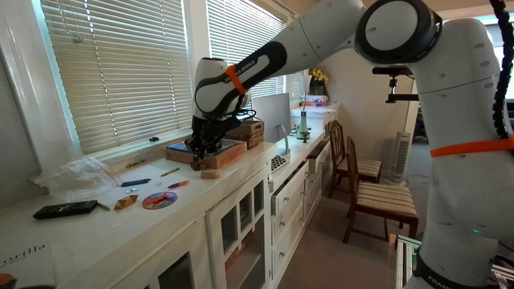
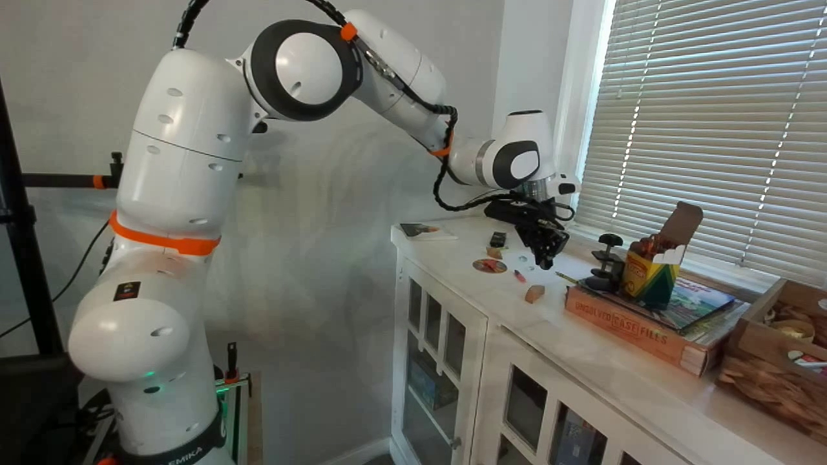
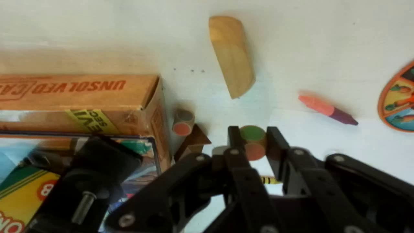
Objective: Move the brown stopper backwards
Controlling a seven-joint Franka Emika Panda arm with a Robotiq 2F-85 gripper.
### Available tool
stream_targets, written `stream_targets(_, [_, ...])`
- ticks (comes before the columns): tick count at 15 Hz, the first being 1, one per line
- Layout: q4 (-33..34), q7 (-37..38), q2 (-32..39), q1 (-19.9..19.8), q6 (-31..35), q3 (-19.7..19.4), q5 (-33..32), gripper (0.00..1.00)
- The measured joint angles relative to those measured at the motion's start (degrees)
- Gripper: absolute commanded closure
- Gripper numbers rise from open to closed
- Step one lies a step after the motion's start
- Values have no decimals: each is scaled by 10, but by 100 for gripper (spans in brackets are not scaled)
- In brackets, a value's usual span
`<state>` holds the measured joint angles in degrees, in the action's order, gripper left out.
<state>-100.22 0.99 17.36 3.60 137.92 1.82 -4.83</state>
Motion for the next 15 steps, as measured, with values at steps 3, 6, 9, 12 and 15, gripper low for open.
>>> stream_targets(3, [15,-19,13,-1,27,9,11,94])
stream_targets(6, [32,-67,36,-5,61,24,45,94])
stream_targets(9, [60,-121,67,-8,70,44,68,94])
stream_targets(12, [96,-163,103,-8,70,61,70,94])
stream_targets(15, [133,-196,138,-8,69,73,69,94])
